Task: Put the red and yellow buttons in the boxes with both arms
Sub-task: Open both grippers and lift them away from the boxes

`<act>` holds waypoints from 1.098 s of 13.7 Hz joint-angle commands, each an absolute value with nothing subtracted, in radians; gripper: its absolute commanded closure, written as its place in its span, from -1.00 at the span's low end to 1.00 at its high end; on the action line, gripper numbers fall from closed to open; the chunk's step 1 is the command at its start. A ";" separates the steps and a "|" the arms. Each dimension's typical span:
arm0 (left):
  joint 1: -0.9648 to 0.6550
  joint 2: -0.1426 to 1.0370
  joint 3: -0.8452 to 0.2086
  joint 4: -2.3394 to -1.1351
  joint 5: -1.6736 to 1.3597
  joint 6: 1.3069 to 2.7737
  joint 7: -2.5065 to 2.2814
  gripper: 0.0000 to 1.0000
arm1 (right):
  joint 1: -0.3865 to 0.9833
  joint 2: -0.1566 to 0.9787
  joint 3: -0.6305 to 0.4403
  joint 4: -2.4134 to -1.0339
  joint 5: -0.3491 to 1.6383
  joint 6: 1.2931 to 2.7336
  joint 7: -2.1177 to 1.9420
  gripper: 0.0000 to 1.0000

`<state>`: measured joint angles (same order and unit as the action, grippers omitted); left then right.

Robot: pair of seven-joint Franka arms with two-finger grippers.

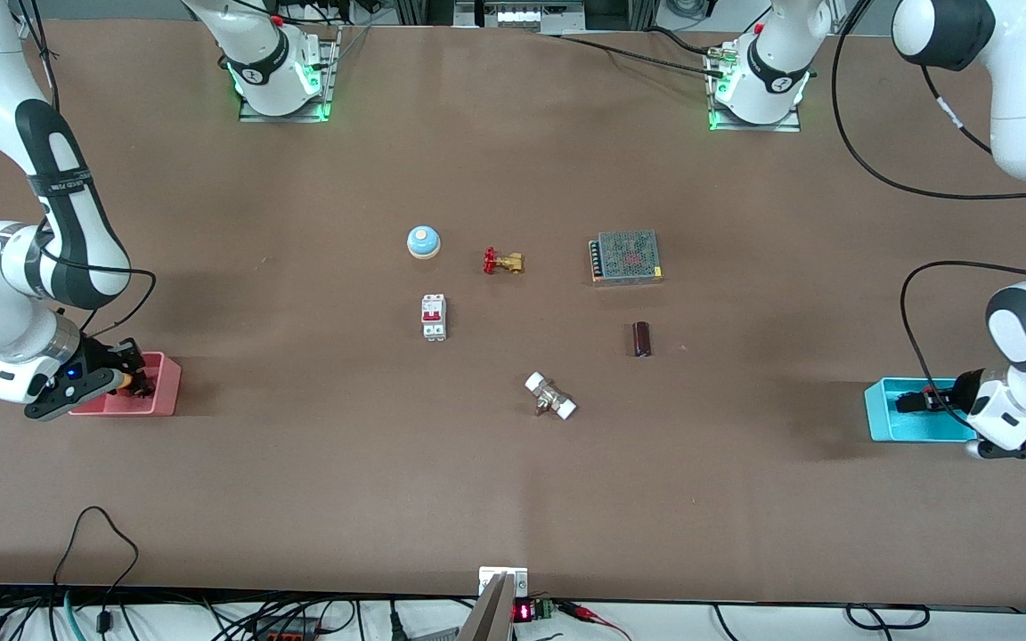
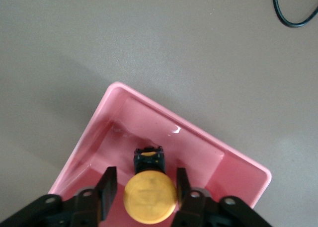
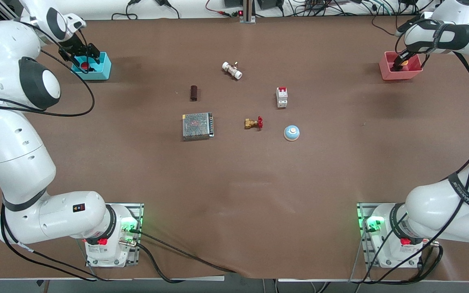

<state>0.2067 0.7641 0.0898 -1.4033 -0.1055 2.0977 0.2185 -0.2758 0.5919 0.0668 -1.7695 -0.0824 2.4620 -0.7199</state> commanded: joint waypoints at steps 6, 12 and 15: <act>0.022 0.373 0.094 -1.535 -0.115 1.916 0.088 -1.00 | -0.278 0.462 0.081 -1.764 -0.075 2.352 -0.733 -0.48; 0.018 0.164 0.055 -1.557 -0.114 1.761 -0.035 -1.00 | -0.102 0.206 0.081 -1.671 -0.009 1.862 -0.337 -1.00; 0.099 0.124 -0.012 -1.557 -0.112 1.721 -0.037 -1.00 | 0.033 0.184 0.025 -1.496 -0.017 1.608 -0.181 -1.00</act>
<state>0.0378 0.1621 0.0428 -1.5205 -0.1060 1.7360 -0.0309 -0.0432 0.1722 0.0850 -1.6099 -0.0201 1.7340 -0.2438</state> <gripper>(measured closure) 0.000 0.000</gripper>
